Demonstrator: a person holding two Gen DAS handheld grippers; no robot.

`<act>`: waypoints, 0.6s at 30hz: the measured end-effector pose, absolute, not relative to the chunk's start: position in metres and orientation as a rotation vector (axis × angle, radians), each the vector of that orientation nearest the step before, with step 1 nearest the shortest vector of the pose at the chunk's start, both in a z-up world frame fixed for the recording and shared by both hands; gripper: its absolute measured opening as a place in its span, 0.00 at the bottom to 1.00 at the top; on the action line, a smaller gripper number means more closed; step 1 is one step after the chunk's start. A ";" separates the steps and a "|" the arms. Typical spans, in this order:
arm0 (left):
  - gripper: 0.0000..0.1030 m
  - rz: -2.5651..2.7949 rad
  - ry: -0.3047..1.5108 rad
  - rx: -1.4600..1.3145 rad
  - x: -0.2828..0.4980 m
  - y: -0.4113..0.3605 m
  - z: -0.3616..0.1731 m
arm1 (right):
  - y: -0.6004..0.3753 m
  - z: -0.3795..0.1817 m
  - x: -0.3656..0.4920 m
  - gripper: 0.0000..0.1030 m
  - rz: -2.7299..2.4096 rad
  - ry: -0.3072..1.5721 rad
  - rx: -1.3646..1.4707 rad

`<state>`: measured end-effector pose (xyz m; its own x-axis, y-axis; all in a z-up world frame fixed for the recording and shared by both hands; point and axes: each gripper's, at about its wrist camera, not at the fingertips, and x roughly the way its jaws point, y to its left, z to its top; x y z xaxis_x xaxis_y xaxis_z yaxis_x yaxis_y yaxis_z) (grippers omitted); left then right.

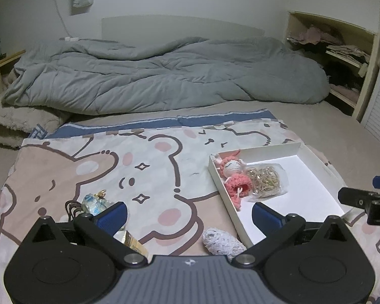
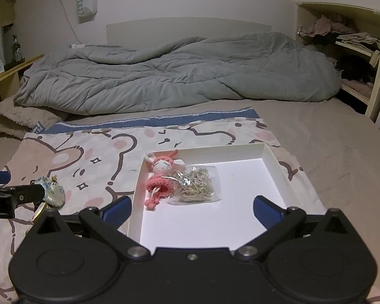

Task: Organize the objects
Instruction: 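Move both tools back toward the remaining items on the bed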

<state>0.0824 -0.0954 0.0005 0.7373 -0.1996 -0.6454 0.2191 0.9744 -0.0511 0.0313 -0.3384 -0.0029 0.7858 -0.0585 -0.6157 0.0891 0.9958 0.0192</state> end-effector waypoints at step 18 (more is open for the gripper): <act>1.00 -0.173 0.707 -0.057 0.082 -0.039 0.000 | -0.311 -0.022 0.049 1.00 0.020 0.651 0.006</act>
<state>0.0819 -0.0386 0.0000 0.7468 -0.1775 -0.6409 0.1386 0.9841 -0.1110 0.0490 -0.3109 -0.0220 0.7955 0.0201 -0.6056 -0.0164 0.9998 0.0116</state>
